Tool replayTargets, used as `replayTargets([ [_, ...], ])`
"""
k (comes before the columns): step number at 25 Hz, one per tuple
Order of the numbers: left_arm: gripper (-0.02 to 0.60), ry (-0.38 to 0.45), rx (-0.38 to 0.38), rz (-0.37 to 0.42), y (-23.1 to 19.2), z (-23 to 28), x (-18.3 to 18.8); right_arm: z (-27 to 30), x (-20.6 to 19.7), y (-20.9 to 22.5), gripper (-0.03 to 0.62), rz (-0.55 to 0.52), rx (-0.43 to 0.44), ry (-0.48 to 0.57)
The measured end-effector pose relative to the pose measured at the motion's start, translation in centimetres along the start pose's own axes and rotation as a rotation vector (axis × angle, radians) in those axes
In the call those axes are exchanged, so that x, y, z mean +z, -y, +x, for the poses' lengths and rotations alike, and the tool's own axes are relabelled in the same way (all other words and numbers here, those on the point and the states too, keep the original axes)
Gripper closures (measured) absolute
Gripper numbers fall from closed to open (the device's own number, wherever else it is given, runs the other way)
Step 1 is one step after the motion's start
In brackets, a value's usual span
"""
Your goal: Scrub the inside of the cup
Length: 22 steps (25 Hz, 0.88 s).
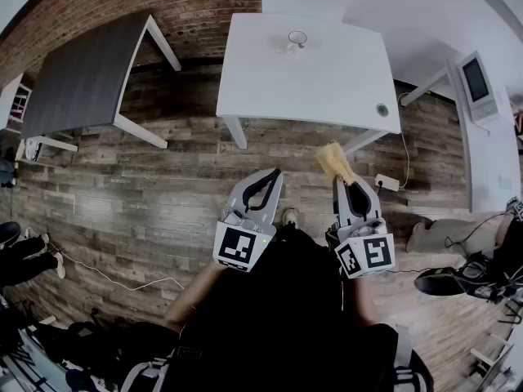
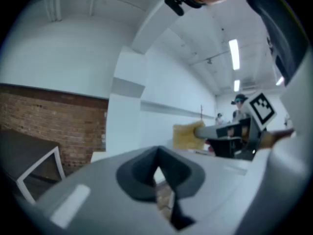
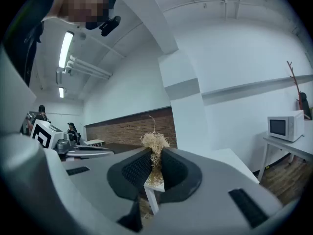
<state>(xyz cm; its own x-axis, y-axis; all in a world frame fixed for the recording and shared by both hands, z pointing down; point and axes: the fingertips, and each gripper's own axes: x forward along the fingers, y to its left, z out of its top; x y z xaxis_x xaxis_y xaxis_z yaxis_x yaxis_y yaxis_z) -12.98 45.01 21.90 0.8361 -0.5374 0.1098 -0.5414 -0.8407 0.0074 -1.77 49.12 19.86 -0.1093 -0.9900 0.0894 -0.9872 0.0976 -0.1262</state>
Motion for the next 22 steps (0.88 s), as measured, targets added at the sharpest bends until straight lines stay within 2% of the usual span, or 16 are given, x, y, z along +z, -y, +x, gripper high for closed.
replayTargets([
  [12,0.577,-0.009,0.009,-0.018,-0.3,1.1,-0.6,0.6,0.2,0.6,0.561,-0.013,0.005,0.003],
  [17,0.577,-0.016,0.018,-0.020,-0.2,1.9,-0.5,0.7,0.7,2.1,0.560,0.024,-0.019,0.023],
  [22,0.577,0.001,0.043,-0.028,0.7,4.1,0.2,0.9,1.2,4.5,0.560,0.041,-0.001,0.035],
])
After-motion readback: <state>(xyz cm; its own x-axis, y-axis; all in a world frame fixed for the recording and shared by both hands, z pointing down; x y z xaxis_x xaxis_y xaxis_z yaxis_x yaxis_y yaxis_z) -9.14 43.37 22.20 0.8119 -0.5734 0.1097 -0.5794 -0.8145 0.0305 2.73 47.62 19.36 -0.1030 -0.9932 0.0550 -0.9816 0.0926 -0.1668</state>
